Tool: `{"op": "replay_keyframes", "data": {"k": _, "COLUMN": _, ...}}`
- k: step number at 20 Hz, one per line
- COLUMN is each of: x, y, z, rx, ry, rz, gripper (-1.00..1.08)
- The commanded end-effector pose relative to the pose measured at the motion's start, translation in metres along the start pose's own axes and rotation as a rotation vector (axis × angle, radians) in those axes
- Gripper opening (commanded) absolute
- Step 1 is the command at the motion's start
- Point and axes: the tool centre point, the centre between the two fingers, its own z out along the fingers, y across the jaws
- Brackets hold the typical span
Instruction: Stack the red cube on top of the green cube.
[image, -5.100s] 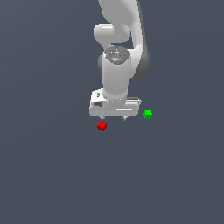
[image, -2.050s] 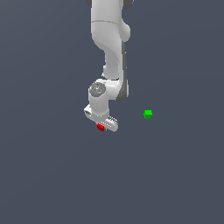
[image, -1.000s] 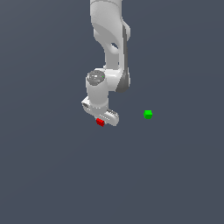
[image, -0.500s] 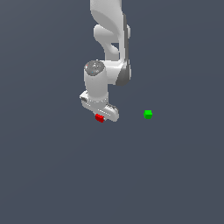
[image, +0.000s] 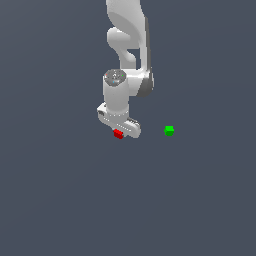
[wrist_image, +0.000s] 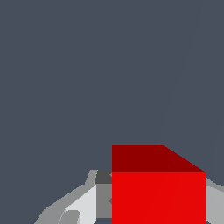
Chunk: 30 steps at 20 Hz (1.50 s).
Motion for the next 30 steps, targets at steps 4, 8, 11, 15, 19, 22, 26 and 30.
{"op": "replay_keyframes", "data": {"k": 4, "x": -0.030, "y": -0.026, "z": 0.006, "rx": 0.000, "ry": 0.000, "rz": -0.001, "gripper": -1.00}}
{"op": "replay_keyframes", "data": {"k": 8, "x": -0.061, "y": -0.053, "z": 0.013, "rx": 0.000, "ry": 0.000, "rz": -0.002, "gripper": -1.00}}
{"op": "replay_keyframes", "data": {"k": 11, "x": -0.088, "y": -0.077, "z": 0.018, "rx": 0.000, "ry": 0.000, "rz": -0.002, "gripper": -1.00}}
{"op": "replay_keyframes", "data": {"k": 15, "x": -0.125, "y": -0.111, "z": 0.026, "rx": 0.000, "ry": 0.000, "rz": -0.002, "gripper": -1.00}}
{"op": "replay_keyframes", "data": {"k": 19, "x": -0.157, "y": -0.140, "z": 0.034, "rx": 0.001, "ry": 0.000, "rz": -0.002, "gripper": -1.00}}
{"op": "replay_keyframes", "data": {"k": 22, "x": -0.176, "y": -0.158, "z": 0.038, "rx": 0.001, "ry": 0.000, "rz": -0.002, "gripper": -1.00}}
{"op": "replay_keyframes", "data": {"k": 26, "x": -0.194, "y": -0.177, "z": 0.042, "rx": 0.001, "ry": 0.000, "rz": -0.002, "gripper": -1.00}}
{"op": "replay_keyframes", "data": {"k": 30, "x": -0.206, "y": -0.189, "z": 0.045, "rx": 0.001, "ry": 0.000, "rz": -0.002, "gripper": -1.00}}
